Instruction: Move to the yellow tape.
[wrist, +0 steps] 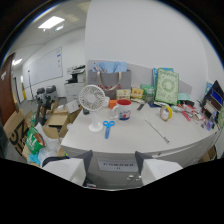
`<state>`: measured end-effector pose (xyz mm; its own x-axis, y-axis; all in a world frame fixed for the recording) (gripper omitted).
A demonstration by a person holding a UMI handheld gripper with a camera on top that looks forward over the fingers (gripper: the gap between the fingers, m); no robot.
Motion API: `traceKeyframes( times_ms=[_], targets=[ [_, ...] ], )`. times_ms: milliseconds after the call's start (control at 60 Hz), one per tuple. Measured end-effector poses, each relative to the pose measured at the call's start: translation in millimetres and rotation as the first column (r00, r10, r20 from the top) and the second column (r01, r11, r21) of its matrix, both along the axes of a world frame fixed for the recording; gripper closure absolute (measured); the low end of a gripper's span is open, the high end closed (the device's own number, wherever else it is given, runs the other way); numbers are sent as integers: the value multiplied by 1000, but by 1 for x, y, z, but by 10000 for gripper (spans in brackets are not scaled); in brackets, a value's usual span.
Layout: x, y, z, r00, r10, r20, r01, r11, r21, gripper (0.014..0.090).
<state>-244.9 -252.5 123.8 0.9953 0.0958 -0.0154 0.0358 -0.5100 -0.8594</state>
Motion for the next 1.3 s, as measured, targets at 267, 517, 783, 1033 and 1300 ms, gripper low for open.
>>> traceKeyframes(
  times_ms=[267, 517, 783, 1033, 1300],
  targets=[
    [37, -17, -3, 1000, -9, -17, 9, 1000, 8, 203],
    [118, -38, -17, 999, -46, 10, 46, 999, -4, 204],
    [202, -7, -35, 992, -128, 14, 128, 991, -24, 212],
    [251, 95, -51, 992, -126, -7, 125, 991, -36, 209],
    [285, 224, -65, 996, -84, -27, 83, 996, -34, 202]
  ],
)
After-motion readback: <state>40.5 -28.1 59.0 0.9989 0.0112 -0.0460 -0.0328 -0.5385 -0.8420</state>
